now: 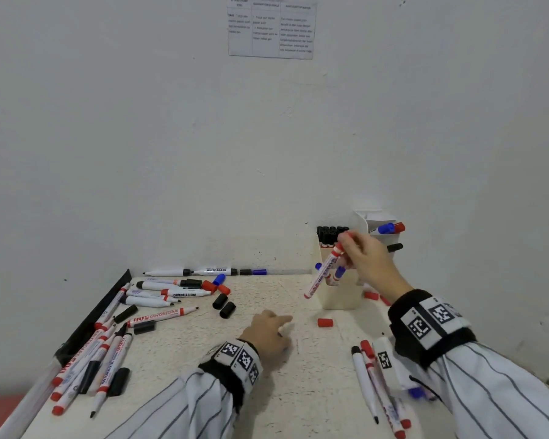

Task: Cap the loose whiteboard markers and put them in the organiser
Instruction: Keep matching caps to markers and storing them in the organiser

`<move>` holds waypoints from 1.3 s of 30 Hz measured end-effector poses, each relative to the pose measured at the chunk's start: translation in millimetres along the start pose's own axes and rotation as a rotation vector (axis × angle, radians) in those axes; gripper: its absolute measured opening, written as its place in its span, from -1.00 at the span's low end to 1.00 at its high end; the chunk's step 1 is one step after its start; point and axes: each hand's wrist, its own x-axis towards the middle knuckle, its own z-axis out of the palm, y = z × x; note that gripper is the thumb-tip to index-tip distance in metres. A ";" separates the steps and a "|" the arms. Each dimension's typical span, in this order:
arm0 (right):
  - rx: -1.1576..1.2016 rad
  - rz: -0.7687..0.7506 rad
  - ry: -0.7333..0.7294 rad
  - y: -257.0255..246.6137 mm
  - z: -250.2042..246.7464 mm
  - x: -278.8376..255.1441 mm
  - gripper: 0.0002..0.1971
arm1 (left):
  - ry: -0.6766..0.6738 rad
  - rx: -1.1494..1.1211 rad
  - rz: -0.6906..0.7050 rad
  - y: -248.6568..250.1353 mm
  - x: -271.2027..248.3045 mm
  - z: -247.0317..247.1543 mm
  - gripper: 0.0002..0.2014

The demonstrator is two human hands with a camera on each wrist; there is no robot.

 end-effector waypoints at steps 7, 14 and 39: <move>-0.090 -0.008 0.228 18.6 -34.6 35.0 -0.85 | -0.038 0.194 0.011 -9.8 9.0 -5.0 -0.68; -0.390 0.028 0.168 35.9 -22.2 51.5 -0.82 | 0.062 0.143 -0.094 -13.7 8.0 -11.6 -0.65; -0.592 0.256 -0.149 51.2 16.6 61.6 -0.64 | 0.234 -0.219 -0.197 -51.8 -0.5 -30.5 -0.93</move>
